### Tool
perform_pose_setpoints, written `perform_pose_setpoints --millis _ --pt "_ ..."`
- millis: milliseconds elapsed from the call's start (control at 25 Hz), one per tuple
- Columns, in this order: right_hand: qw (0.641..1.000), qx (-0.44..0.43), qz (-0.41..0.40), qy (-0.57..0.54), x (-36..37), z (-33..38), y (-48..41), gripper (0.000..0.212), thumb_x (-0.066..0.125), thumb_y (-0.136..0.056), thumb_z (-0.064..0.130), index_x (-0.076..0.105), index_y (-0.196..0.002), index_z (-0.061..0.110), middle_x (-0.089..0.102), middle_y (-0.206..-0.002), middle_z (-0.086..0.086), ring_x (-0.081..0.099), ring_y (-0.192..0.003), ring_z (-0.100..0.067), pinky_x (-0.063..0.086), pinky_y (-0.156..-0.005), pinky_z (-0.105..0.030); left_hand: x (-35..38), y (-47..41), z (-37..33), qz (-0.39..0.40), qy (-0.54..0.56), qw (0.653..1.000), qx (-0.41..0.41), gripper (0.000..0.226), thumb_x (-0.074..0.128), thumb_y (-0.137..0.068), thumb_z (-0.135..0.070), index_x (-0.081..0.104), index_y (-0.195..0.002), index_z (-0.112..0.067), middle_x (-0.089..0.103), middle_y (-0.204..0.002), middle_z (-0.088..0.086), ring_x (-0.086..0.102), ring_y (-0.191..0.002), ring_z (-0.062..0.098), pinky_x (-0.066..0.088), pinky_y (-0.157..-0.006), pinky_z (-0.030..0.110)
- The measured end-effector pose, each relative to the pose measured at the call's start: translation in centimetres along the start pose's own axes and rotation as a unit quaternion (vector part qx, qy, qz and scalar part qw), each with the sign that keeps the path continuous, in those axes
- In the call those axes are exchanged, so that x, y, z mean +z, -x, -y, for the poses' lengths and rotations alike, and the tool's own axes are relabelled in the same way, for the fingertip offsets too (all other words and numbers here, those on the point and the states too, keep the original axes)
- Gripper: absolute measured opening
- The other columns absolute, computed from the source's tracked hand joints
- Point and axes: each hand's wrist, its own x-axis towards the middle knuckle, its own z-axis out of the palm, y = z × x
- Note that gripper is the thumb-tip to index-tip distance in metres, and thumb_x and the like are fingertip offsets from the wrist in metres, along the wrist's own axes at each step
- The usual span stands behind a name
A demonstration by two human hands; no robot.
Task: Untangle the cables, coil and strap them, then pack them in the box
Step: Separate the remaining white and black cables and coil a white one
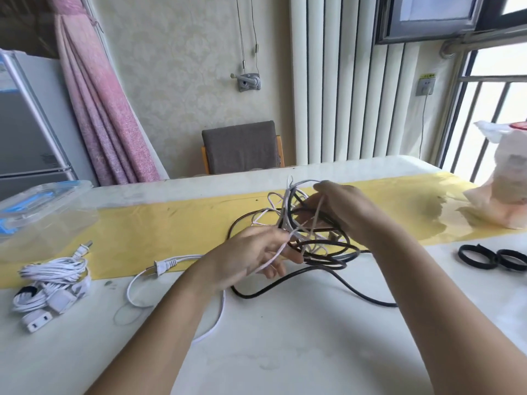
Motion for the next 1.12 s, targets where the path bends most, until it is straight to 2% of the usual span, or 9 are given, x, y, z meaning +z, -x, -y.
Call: perform_pose_setpoints --millis 160,240,320,400,480,600,720,920,1120 --pt "0.999 -0.030 0.024 -0.021 1.9 -0.6 -0.3 0.030 0.044 -0.095 0.012 0.059 -0.071 0.003 0.065 -0.071 -0.013 0.066 -0.069 -0.025 0.050 -0.070 -0.031 1.5 -1.3 0.9 -0.128 0.046 0.986 -0.094 0.025 0.058 -0.090 -0.041 0.065 -0.084 -0.017 0.066 -0.071 0.004 0.023 -0.041 0.006 0.016 -0.034 0.014" --pt "0.996 -0.049 0.043 -0.062 2.3 -0.9 -0.5 0.026 0.047 -0.094 0.013 0.056 -0.072 0.003 0.062 -0.070 -0.014 0.064 -0.072 -0.029 0.047 -0.073 -0.039 1.6 -1.5 1.3 -0.176 0.068 0.980 -0.061 0.018 0.063 -0.088 -0.033 0.065 -0.076 -0.019 0.051 -0.057 -0.004 0.018 -0.043 0.006 0.012 -0.036 0.015" --pt "0.984 -0.077 0.134 -0.091 2.3 -0.7 -0.3 0.019 0.058 -0.089 0.015 0.056 -0.085 -0.003 0.061 -0.077 -0.018 0.060 -0.072 -0.029 0.044 -0.069 -0.039 1.7 -1.5 1.0 -0.193 0.124 0.973 -0.013 0.014 0.060 -0.087 -0.024 0.068 -0.077 -0.019 0.063 -0.068 0.001 0.018 -0.046 0.007 0.009 -0.041 0.017" --pt "0.964 -0.107 0.225 -0.091 1.9 -0.4 0.0 0.020 0.068 -0.079 0.008 0.050 -0.086 0.003 0.056 -0.081 -0.017 0.054 -0.076 -0.028 0.040 -0.074 -0.037 1.6 -1.5 0.7 -0.192 0.189 0.963 0.013 0.025 0.055 -0.087 -0.016 0.071 -0.069 -0.019 0.071 -0.085 0.007 0.020 -0.048 0.006 0.009 -0.046 0.019" --pt "0.956 -0.121 0.260 -0.061 2.0 -0.4 0.4 0.036 0.072 -0.073 -0.004 0.039 -0.077 0.012 0.054 -0.069 -0.008 0.052 -0.067 -0.022 0.038 -0.069 -0.030 1.4 -1.7 0.6 -0.232 0.209 0.950 0.026 0.036 0.053 -0.087 -0.009 0.071 -0.057 -0.019 0.066 -0.071 0.000 0.022 -0.047 0.005 0.010 -0.044 0.017" --pt "0.967 -0.131 0.200 0.083 3.7 -0.8 1.0 0.026 0.075 -0.073 -0.001 0.050 -0.079 0.000 0.045 -0.060 -0.004 0.039 -0.050 -0.012 0.024 -0.052 -0.026 0.0 -2.1 1.0 -0.348 0.204 0.914 0.044 0.033 0.048 -0.089 0.003 0.067 -0.069 -0.016 0.057 -0.050 -0.008 0.024 -0.037 0.003 0.015 -0.036 0.015" --pt "0.993 -0.116 0.015 -0.014 3.2 -0.4 0.3 0.017 0.058 -0.082 -0.010 0.053 -0.077 0.005 0.040 -0.056 0.001 0.035 -0.042 -0.005 0.042 -0.053 -0.022 -1.8 -1.7 0.8 -0.374 0.213 0.898 0.087 0.035 0.040 -0.083 0.011 0.065 -0.076 -0.012 0.067 -0.058 -0.002 0.025 -0.033 0.002 0.015 -0.034 0.014" --pt "0.962 -0.136 -0.176 -0.160 -2.1 0.5 -0.8 0.023 0.053 -0.080 -0.011 0.059 -0.077 0.010 0.042 -0.044 0.007 0.033 -0.036 -0.005 0.042 -0.045 -0.017 -2.9 0.2 -0.3 -0.173 0.286 0.941 0.057 0.043 0.028 -0.062 0.001 0.069 -0.066 -0.010 0.049 -0.049 -0.005 0.014 -0.034 0.002 0.011 -0.029 0.012" --pt "0.943 -0.087 -0.212 -0.243 -4.5 0.0 -1.5 0.021 0.050 -0.083 -0.006 0.053 -0.067 0.007 0.033 -0.037 0.005 0.024 -0.030 -0.009 0.030 -0.037 -0.017 -2.8 0.8 -0.9 -0.126 0.333 0.934 0.021 0.017 0.045 -0.053 -0.008 0.056 -0.041 -0.012 0.023 -0.038 -0.011 0.002 -0.042 0.006 0.000 -0.038 0.016"
